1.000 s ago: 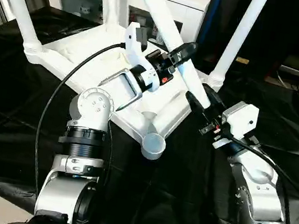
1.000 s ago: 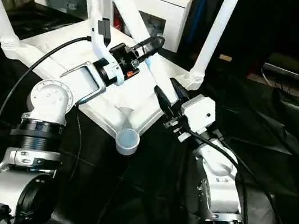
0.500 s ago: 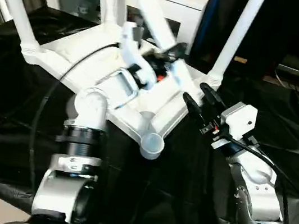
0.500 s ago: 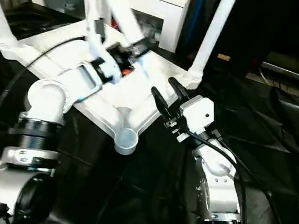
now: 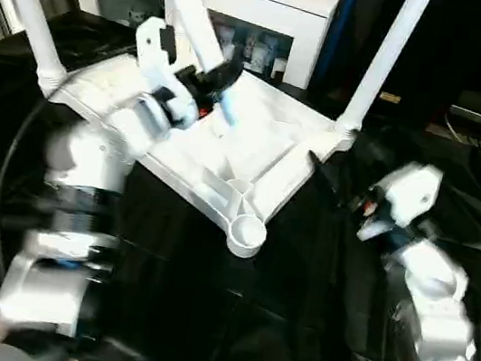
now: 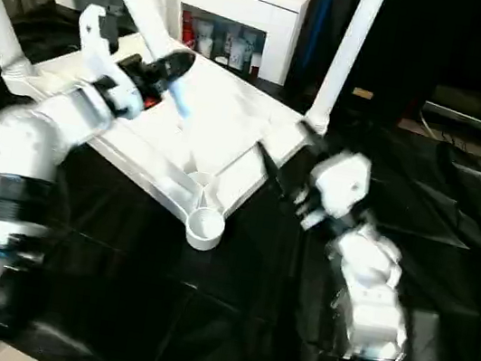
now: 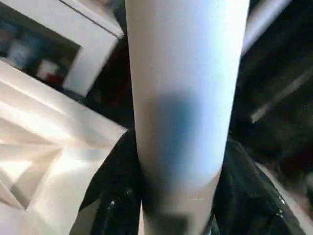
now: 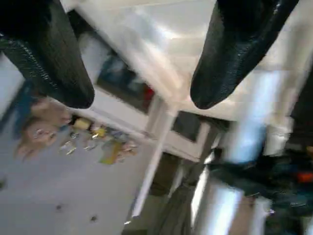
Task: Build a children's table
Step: Pick table leg
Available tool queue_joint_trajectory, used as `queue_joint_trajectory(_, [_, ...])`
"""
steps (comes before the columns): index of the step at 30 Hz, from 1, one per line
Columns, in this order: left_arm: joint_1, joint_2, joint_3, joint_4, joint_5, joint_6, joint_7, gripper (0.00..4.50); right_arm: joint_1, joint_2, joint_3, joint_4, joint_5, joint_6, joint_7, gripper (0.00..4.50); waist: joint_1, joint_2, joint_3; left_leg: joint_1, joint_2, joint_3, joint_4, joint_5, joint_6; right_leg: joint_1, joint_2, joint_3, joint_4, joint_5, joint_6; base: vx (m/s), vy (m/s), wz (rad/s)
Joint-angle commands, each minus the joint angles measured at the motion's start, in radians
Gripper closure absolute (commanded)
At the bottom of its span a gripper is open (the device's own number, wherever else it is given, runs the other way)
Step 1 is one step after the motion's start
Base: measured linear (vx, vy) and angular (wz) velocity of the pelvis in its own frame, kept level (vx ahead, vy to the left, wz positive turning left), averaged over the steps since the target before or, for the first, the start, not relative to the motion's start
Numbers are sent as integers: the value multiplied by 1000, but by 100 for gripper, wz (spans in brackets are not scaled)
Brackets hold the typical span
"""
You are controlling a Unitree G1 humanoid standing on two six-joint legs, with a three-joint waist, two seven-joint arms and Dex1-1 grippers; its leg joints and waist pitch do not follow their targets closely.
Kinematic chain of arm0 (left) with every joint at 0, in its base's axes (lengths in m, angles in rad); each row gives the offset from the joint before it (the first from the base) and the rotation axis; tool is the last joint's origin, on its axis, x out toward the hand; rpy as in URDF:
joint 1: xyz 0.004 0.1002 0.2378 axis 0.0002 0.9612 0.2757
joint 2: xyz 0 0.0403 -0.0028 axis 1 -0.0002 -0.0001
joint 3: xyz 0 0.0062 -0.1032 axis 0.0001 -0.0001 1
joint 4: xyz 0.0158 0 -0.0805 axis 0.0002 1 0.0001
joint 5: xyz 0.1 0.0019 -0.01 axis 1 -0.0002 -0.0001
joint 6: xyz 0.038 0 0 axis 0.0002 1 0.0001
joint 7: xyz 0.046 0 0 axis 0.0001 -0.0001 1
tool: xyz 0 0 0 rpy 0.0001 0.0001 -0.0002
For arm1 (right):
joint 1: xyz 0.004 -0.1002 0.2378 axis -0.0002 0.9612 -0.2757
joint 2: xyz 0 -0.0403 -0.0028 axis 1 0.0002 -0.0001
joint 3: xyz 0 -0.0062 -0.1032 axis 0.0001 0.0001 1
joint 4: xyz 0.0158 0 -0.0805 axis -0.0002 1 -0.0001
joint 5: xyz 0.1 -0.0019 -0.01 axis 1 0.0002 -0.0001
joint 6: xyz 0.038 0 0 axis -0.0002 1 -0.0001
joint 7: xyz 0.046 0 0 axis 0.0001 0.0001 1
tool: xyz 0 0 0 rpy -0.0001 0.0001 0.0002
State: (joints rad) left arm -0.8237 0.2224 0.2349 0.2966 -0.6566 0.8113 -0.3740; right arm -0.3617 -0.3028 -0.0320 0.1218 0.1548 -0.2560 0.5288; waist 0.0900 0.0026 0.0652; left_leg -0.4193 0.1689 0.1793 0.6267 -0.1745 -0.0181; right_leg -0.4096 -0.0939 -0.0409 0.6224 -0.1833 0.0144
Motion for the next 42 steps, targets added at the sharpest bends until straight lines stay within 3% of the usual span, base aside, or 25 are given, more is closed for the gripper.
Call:
queue_joint_trajectory(1, [3,24,-62,-58,-9,63,-73,291,-40,-29,-27,32,-25,-22,-18,65,-1,-2,-78,41,46,-16,-87,-187,16,43,-42,27,-61,-130,-230,0,0,0])
queue_joint_trajectory(2, [17,43,-81,-87,-22,91,-102,291,-69,-53,-20,51,-44,-47,-3,53,3,2,-77,45,46,-13,-85,-194,7,40,-43,27,-61,-134,-232,0,0,0])
queue_joint_trajectory(5, [36,66,-104,-132,-46,130,-137,291,-118,-90,-8,85,-69,-78,27,34,2,-3,-77,39,45,-11,-83,-187,12,45,-46,29,-61,-122,-237,0,0,0])
queue_joint_trajectory(6, [48,73,-113,-172,-72,161,-156,291,-161,-108,-7,114,-77,-92,43,29,1,-11,-79,36,43,-11,-81,-170,17,50,-44,27,-57,-109,-240,0,0,0])
queue_joint_trajectory(11, [69,90,-135,-257,-123,226,-200,291,-253,-146,15,183,-114,-151,66,0,0,-14,-77,36,45,-10,-78,-169,23,47,-44,26,-56,-140,-249,0,0,0])
queue_joint_trajectory(15, [101,91,-159,-333,-161,292,-216,291,-328,-198,91,262,-302,-308,8,0,-1,-13,-73,35,42,-7,-77,-176,12,44,-40,27,-60,-174,-237,0,0,0])
queue_joint_trajectory(16, [101,91,-160,-334,-162,292,-216,291,-329,-198,92,262,-303,-308,8,0,-2,-13,-74,35,43,-8,-76,-177,6,43,-40,26,-58,-181,-235,0,0,0])
queue_joint_trajectory(17, [112,87,-168,-359,-179,320,-218,291,-367,-216,128,298,-397,-379,-32,0,-1,-11,-75,37,43,-8,-76,-185,2,43,-40,26,-59,-188,-230,0,0,0])
queue_joint_trajectory(18, [116,83,-170,-371,-190,334,-217,291,-387,-225,147,317,-446,-410,-58,0,-5,-14,-74,35,39,-6,-76,-187,-2,43,-35,25,-61,-190,-228,0,0,0])
queue_joint_trajectory(22, [141,57,-192,-432,-245,397,-215,291,-518,-264,253,437,-715,-493,-279,0,-8,-24,-74,36,36,-5,-72,-182,-24,39,-32,25,-55,-199,-214,0,0,0])
queue_joint_trajectory(25, [146,45,-189,-439,-255,410,-208,291,-551,-259,253,463,-748,-507,-341,0,-6,-21,-74,37,35,-5,-70,-209,-18,38,-31,28,-57,-210,-190,0,0,0])
queue_joint_trajectory(27, [152,33,-183,-444,-265,420,-199,291,-581,-258,256,486,-788,-517,-409,0,-9,-24,-74,35,34,-6,-71,-196,-24,40,-24,26,-53,-168,-181,0,0,0])
queue_joint_trajectory(29, [162,11,-177,-447,-278,435,-180,291,-630,-262,283,530,-885,-523,-555,0,-12,-31,-74,33,32,-4,-70,-181,-30,41,-21,26,-51,-146,-181,0,0,0])
queue_joint_trajectory(31, [169,-11,-165,-445,-294,448,-163,291,-645,-261,289,554,-914,-538,-629,0,-12,-29,-74,34,31,-3,-68,-189,-37,40,-23,27,-51,-153,-176,0,0,0])
queue_joint_trajectory(32, [171,-20,-159,-443,-300,451,-154,291,-650,-261,292,566,-920,-541,-648,0,-10,-36,-75,35,31,-3,-67,-189,-34,41,-24,28,-49,-153,-170,0,0,0])
queue_joint_trajectory(34, [180,-44,-126,-427,-310,450,-118,291,-653,-264,303,604,-940,-552,-693,0,-11,-40,-75,33,30,-2,-67,-186,-28,42,-22,28,-51,-139,-166,0,0,0])
queue_joint_trajectory(39, [187,-45,-73,-391,-326,456,-101,291,-628,-275,295,631,-929,-617,-717,0,-13,-39,-74,36,30,-3,-66,-212,-31,40,-20,27,-52,-149,-153,0,0,0])
queue_joint_trajectory(42, [194,1,-84,-384,-312,479,-133,291,-612,-300,318,657,-948,-654,-746,0,-12,-32,-74,39,30,-3,-66,-212,-34,38,-17,26,-51,-135,-157,0,0,0])
